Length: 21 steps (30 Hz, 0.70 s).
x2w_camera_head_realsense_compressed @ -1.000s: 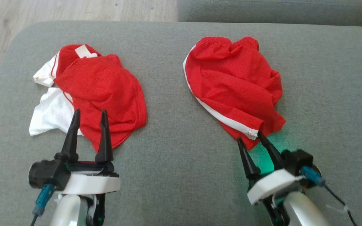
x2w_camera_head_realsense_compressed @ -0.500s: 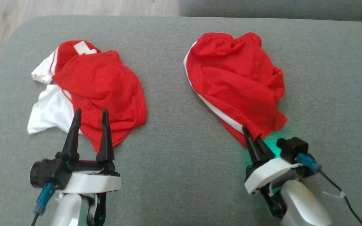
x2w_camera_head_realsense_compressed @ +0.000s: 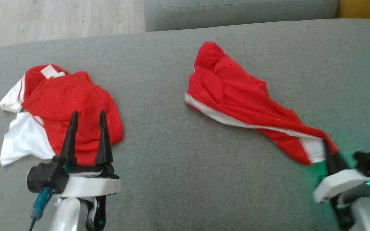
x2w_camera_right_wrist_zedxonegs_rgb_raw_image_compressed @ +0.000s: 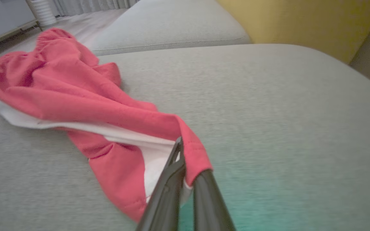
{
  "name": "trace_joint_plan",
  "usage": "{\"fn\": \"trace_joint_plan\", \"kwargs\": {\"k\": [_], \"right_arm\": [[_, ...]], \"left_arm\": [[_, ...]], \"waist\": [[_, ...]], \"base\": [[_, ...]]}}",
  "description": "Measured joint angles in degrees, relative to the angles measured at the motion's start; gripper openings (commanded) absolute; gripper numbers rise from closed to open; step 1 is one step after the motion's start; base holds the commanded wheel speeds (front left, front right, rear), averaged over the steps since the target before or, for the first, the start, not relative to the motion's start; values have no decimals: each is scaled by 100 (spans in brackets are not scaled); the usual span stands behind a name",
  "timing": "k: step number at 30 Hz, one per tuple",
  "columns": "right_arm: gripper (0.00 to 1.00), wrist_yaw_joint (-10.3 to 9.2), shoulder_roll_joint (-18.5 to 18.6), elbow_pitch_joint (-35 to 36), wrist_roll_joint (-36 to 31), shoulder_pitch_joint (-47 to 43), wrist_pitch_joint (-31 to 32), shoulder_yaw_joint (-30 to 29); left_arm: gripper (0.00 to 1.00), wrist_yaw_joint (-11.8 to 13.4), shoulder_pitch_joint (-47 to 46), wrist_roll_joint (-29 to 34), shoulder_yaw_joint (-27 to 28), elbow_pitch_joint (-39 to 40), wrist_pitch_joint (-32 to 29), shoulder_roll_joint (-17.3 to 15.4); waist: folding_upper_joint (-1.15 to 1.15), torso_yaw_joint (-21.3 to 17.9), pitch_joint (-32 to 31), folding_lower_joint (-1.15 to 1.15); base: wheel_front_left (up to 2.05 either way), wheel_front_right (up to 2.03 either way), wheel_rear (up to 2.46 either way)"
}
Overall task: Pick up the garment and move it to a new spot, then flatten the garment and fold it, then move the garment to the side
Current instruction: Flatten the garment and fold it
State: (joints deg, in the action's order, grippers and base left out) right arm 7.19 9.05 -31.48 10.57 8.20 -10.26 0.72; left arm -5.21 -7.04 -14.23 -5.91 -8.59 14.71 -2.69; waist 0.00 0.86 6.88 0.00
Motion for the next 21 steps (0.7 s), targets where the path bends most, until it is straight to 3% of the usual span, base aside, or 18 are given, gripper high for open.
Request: {"fn": "trace_joint_plan", "kwargs": {"k": [5,6,7,17,21], "right_arm": [[0,0,280,166,-224,-1,437,-630],[24,0,280,167,-290,-1,488,-749],[100,0,256,186,-328,5,494,-875],[100,0,-312,740,-1172,93,231,-1525],[100,0,-499,1173,-1178,81,-189,-1363]], "left_arm": [[100,26,0,-1,-62,5,0,-1],[100,26,-1,-1,-83,5,0,-1],[100,26,0,-1,-113,5,0,-1],[100,25,1,0,-135,3,0,-1],[100,23,1,0,-133,19,0,-1]], "waist": [[0,-146,-57,0],[0,-158,-55,0],[0,-166,-47,0],[0,-255,-27,0],[0,-294,-46,0]], "base": [[0,0,0],[0,0,0],[0,0,0],[0,0,0],[0,0,0]]}}
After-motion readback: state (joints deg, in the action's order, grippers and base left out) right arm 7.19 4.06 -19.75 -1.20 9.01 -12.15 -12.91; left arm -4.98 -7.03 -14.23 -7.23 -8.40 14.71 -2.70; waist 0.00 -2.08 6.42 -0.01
